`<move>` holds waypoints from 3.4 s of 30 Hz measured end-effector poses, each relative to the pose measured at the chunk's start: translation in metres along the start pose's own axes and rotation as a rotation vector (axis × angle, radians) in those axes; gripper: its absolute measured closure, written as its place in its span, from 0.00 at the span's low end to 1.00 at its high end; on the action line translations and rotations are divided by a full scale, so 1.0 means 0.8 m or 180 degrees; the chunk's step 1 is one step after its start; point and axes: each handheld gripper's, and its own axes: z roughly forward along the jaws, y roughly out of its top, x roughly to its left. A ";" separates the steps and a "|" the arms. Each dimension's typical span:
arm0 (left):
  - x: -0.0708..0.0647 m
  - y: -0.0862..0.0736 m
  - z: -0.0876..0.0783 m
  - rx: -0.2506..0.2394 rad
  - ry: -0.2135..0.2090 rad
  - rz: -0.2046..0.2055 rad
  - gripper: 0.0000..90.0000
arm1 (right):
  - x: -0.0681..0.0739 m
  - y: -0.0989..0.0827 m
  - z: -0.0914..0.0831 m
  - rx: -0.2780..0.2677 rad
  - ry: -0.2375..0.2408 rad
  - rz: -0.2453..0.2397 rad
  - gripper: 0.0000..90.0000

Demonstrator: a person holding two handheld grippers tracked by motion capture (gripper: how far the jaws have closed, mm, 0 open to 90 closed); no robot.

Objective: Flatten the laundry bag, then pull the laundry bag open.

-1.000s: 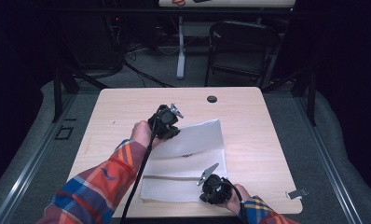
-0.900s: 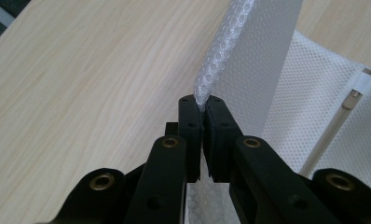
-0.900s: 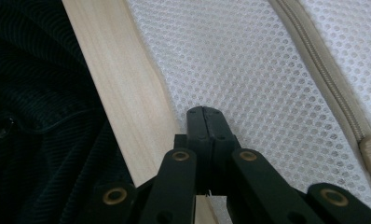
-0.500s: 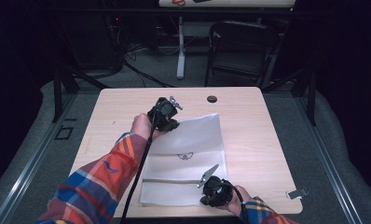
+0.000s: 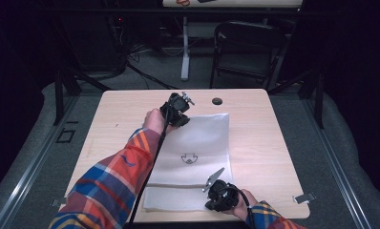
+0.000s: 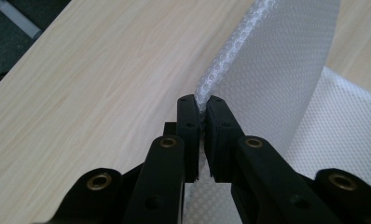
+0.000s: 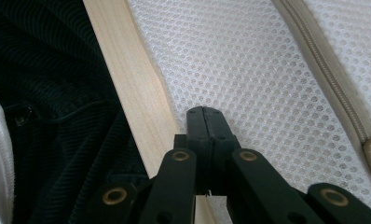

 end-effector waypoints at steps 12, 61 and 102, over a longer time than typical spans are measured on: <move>0.011 0.008 0.025 -0.0124 0.0127 -0.0255 0.92 | -0.001 0.000 0.000 -0.0003 -0.0010 -0.0025 1.00; -0.088 -0.144 0.018 -0.0261 -0.0520 -0.0163 0.13 | -0.041 -0.025 -0.063 -0.0276 -0.0645 0.0264 0.05; -0.130 -0.149 0.043 -0.0220 -0.0796 0.0015 0.17 | -0.085 -0.036 -0.052 -0.0306 -0.0697 0.0842 0.99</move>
